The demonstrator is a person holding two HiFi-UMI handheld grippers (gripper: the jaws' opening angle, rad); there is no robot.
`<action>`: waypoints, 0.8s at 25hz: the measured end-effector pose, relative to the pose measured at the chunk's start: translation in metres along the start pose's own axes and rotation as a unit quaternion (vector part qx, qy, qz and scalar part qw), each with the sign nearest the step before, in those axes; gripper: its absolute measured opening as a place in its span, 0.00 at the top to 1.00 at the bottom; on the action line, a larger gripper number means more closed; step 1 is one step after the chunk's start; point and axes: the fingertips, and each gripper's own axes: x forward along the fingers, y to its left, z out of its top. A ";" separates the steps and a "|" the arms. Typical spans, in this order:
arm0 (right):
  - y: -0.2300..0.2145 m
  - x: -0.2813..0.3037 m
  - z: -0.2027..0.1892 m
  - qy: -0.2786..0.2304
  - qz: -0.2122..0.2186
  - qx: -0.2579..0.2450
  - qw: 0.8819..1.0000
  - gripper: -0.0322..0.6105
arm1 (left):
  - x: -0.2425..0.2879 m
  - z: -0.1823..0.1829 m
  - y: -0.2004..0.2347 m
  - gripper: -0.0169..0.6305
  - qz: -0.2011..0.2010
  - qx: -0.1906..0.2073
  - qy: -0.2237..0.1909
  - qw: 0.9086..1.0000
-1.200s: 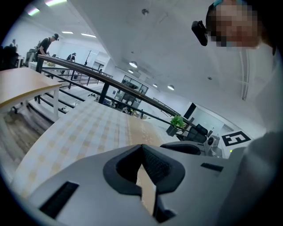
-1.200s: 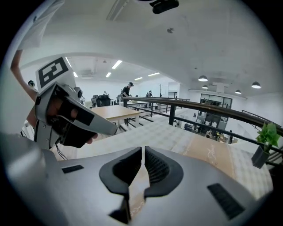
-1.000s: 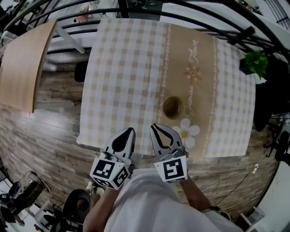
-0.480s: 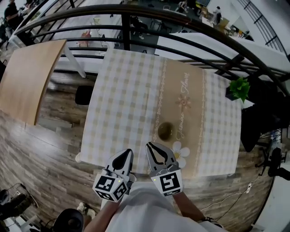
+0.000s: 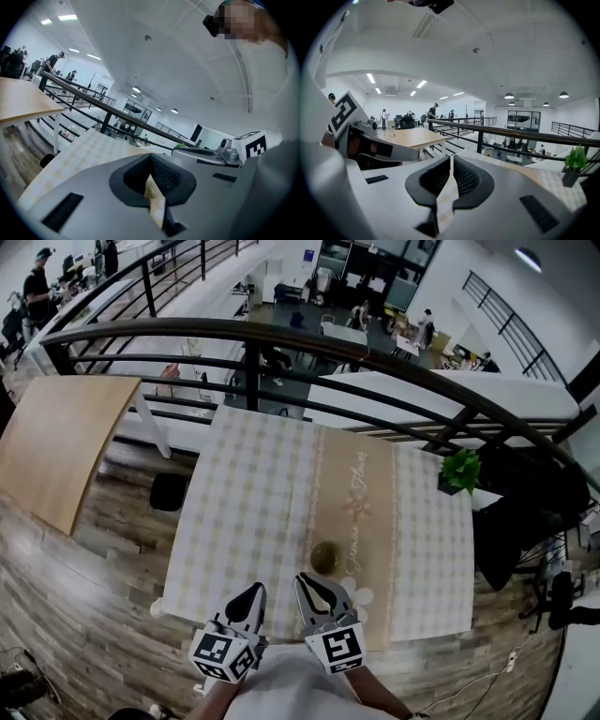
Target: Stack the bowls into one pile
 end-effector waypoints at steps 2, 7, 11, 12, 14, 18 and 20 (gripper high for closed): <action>0.004 -0.004 0.004 -0.005 -0.003 0.003 1.000 0.88 | -0.008 0.003 0.000 0.95 0.000 0.009 -0.004 1.000; 0.006 -0.035 0.002 0.003 -0.016 0.022 1.000 0.88 | -0.017 0.004 -0.020 0.95 -0.002 0.030 -0.014 0.999; 0.012 -0.045 0.001 -0.006 -0.023 0.027 0.999 0.88 | -0.015 0.003 -0.034 0.95 -0.014 0.054 -0.018 0.998; 0.014 -0.045 0.000 -0.008 -0.025 0.029 0.999 0.88 | -0.014 0.003 -0.036 0.95 -0.017 0.060 -0.019 0.998; 0.018 -0.046 -0.001 -0.012 -0.028 0.037 0.999 0.88 | -0.013 0.003 -0.039 0.95 -0.022 0.072 -0.019 0.997; 0.024 -0.050 0.001 -0.019 -0.034 0.045 0.998 0.88 | -0.014 0.005 -0.041 0.95 -0.032 0.086 -0.016 0.996; 0.021 -0.052 0.002 -0.020 -0.036 0.044 0.998 0.88 | -0.012 0.007 -0.043 0.95 -0.034 0.091 -0.016 0.995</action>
